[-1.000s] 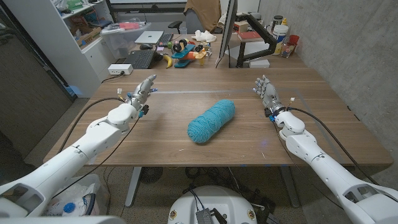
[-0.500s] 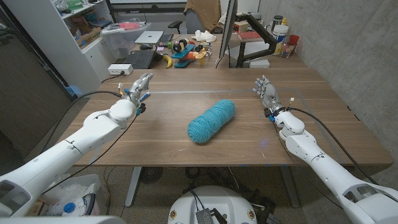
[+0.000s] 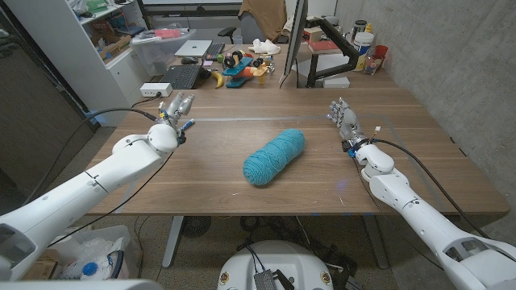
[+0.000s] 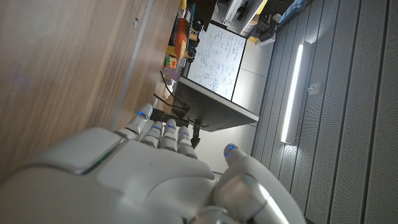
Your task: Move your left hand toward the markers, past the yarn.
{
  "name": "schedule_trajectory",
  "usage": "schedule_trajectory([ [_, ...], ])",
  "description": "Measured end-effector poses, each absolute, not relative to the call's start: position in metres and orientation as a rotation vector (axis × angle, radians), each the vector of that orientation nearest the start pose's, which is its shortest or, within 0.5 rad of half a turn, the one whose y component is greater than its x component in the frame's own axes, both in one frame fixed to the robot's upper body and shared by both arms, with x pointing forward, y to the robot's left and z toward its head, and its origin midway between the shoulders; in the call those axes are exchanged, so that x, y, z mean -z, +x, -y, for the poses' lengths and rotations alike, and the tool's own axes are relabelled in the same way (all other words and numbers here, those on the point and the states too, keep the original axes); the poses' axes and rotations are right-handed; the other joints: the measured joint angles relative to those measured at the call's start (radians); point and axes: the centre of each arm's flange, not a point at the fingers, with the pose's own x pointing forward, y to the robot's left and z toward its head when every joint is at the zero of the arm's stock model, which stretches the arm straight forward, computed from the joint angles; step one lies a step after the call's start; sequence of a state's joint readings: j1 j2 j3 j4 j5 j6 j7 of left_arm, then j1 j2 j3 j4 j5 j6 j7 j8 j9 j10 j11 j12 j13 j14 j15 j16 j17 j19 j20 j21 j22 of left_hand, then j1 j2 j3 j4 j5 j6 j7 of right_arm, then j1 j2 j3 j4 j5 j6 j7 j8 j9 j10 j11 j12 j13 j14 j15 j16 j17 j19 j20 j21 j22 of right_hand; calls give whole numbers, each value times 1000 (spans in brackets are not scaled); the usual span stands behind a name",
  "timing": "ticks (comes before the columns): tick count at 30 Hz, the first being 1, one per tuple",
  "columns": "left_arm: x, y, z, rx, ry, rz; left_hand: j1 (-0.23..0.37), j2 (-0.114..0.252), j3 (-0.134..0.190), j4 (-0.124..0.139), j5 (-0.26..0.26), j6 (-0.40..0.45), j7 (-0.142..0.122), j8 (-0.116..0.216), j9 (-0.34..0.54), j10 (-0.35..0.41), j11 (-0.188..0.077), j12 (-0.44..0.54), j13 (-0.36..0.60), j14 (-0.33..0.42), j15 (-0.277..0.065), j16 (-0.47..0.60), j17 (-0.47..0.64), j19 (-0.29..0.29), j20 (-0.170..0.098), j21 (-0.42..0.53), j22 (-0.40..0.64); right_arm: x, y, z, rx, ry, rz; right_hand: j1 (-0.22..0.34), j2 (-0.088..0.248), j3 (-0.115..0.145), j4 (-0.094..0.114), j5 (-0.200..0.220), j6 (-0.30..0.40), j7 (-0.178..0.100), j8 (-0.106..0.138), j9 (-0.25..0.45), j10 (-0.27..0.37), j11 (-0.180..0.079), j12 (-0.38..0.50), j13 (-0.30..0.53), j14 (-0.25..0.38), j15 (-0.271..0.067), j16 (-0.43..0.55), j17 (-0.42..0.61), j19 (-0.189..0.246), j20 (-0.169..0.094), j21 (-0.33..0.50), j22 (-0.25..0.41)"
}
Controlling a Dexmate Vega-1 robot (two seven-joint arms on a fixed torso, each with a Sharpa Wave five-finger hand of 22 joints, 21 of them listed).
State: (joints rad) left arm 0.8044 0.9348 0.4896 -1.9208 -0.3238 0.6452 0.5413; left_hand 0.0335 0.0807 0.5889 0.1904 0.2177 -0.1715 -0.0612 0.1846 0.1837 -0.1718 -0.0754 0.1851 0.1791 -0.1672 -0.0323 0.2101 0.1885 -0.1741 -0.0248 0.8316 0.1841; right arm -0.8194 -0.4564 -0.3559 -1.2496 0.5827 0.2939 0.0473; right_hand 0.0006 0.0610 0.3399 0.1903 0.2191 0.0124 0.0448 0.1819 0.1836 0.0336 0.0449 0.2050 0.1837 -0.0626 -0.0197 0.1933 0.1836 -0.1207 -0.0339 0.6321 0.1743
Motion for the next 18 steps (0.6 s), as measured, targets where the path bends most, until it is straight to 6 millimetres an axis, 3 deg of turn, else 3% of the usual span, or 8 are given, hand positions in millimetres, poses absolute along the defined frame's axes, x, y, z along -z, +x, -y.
schedule_trajectory([
  [18, -55, 570, -331, -525, 868, 256, 0, 0, 4, 4, 0, -2, -5, 0, 0, 3, -3, 0, 0, 0, 0, 0, 0, 2, 34, -15, 0, 28, 663, 276, -210, 9, 598, 0, 0, 0, 0, 8, 0, 0, 0, 0, 0, 0, 0, 0, -4, 4, 0, 0, 0, 0, -4, 0],
])
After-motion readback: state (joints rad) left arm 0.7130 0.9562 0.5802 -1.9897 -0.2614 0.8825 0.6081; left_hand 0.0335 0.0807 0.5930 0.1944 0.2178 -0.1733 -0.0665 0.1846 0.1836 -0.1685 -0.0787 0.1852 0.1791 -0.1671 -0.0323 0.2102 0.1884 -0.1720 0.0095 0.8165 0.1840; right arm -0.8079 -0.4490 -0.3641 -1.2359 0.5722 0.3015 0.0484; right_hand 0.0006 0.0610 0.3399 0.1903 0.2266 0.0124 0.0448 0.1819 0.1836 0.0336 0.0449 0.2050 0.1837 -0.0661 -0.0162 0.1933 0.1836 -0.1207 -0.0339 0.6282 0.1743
